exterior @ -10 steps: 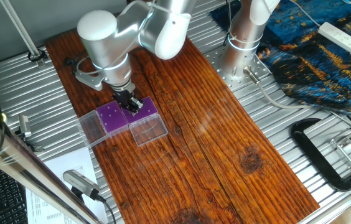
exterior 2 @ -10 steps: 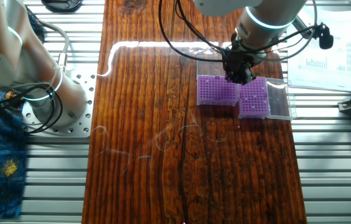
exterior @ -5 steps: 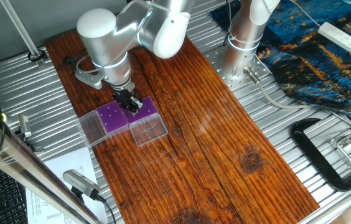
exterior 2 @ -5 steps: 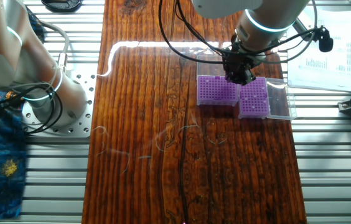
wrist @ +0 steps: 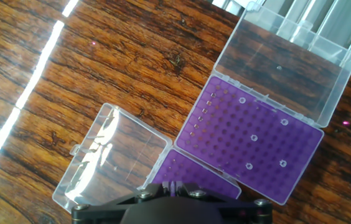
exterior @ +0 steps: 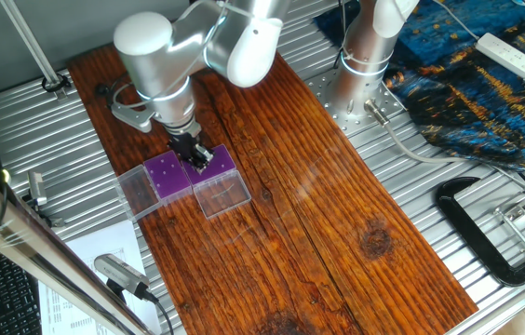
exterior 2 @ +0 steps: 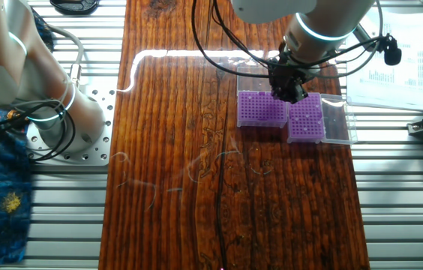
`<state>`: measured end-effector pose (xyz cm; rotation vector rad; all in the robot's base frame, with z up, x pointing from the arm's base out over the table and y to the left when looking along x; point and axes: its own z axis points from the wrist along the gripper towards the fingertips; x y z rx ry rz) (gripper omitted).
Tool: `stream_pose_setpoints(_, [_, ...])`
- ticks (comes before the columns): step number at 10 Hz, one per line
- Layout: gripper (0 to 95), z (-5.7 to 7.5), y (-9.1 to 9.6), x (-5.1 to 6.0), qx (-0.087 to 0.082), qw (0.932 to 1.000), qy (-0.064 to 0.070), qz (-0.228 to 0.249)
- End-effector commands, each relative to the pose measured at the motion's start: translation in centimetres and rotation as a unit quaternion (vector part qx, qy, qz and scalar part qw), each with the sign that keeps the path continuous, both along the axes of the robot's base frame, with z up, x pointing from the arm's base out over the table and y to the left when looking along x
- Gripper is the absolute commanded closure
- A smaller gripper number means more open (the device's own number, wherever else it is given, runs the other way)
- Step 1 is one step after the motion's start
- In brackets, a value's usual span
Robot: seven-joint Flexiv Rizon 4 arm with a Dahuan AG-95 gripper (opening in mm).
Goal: Transfer all small pipette tips from one holder to another
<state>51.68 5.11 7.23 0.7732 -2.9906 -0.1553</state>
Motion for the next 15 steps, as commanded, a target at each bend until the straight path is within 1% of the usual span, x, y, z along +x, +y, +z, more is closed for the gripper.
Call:
stream_pose_setpoints(1, [95.0, 0.0, 0.0, 0.0, -0.002, 1.0, 0.002, -0.001])
stream_pose_setpoints(5, [95.0, -0.4, 0.1, 0.0, -0.001, 1.0, 0.001, 0.004])
stream_pose_setpoints(8, [38.0, -0.4, 0.1, 0.0, -0.001, 0.9999, -0.003, 0.017])
stream_pose_setpoints(10, [38.0, -0.4, 0.1, 0.0, -0.001, 0.9998, -0.003, 0.018])
stream_pose_setpoints(13, [38.0, 0.0, 0.1, 0.1, -0.01, 0.9999, -0.003, 0.012])
stream_pose_setpoints(14, [57.0, 0.1, 0.1, 0.2, -0.013, 0.9999, -0.004, 0.01])
stream_pose_setpoints(15, [57.0, 0.8, 0.4, 0.9, -0.032, 0.9994, -0.01, 0.011])
